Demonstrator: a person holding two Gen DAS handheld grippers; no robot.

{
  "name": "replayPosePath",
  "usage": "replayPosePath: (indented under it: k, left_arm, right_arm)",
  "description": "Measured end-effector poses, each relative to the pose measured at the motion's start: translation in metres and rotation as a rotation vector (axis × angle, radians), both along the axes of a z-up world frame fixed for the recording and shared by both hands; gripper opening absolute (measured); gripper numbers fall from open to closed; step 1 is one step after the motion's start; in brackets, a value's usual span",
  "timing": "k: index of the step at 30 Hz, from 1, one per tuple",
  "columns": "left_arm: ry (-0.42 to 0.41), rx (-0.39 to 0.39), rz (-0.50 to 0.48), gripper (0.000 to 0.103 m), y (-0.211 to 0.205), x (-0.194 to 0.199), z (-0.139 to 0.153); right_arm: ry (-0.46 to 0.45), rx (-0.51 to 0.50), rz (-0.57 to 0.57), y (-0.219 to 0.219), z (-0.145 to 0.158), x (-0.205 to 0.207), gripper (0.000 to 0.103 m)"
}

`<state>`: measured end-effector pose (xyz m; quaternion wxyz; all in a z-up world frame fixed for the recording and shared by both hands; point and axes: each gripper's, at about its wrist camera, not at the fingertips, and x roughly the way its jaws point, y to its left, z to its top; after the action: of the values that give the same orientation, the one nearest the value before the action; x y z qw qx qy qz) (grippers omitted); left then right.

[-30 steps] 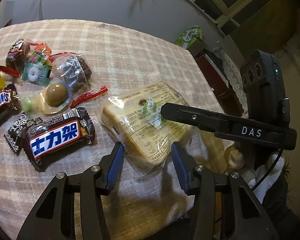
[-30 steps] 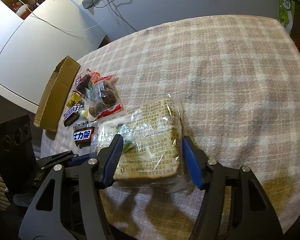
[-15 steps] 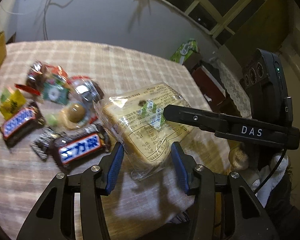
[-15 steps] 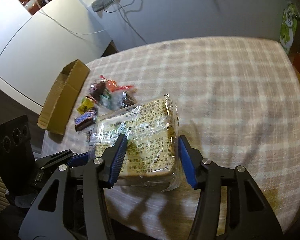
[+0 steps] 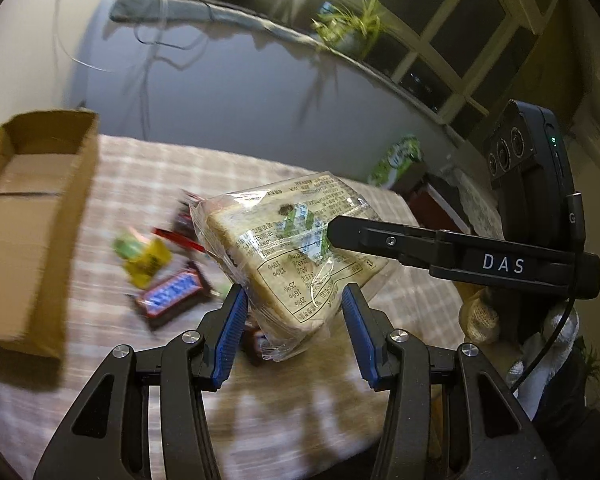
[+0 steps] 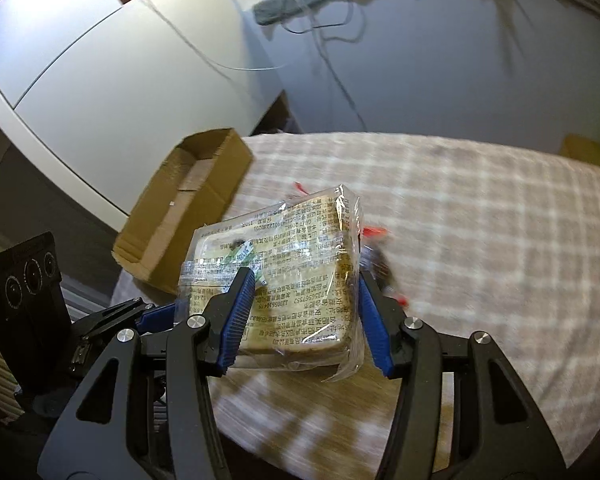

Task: Organize snacks
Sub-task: 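Carry the bread loaf with the right tool into the cardboard box and release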

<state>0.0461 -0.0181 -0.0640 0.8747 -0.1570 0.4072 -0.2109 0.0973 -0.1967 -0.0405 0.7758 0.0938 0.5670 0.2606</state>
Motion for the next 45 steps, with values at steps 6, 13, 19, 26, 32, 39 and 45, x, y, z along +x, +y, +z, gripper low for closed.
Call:
replayPosePath:
  k: [6, 13, 19, 26, 32, 39, 45]
  left_arm:
    - [-0.026, 0.010, 0.085, 0.048, 0.041, -0.003, 0.006]
    - [-0.042, 0.027, 0.191, 0.048, 0.096, -0.008, 0.007]
    - [-0.030, 0.038, 0.276, 0.048, 0.138, -0.009, 0.001]
    - [-0.003, 0.058, 0.343, 0.048, 0.169, -0.003, -0.010]
    - [0.026, 0.064, 0.378, 0.048, 0.188, 0.002, -0.021]
    - [0.037, 0.100, 0.403, 0.048, 0.194, 0.006, -0.026]
    - [0.029, 0.138, 0.420, 0.045, 0.197, 0.002, -0.024]
  right_arm:
    - [-0.025, 0.026, 0.054, 0.050, 0.003, 0.009, 0.054]
    - [-0.043, 0.054, 0.142, 0.114, 0.000, 0.017, 0.054]
    - [-0.026, 0.077, 0.208, 0.166, -0.011, 0.025, 0.054]
    - [0.005, 0.092, 0.266, 0.211, -0.029, 0.035, 0.054]
    - [0.027, 0.083, 0.299, 0.239, -0.045, 0.041, 0.054]
    - [0.030, 0.066, 0.328, 0.254, -0.054, 0.044, 0.054]
    - [-0.009, 0.034, 0.343, 0.261, -0.055, 0.044, 0.054]
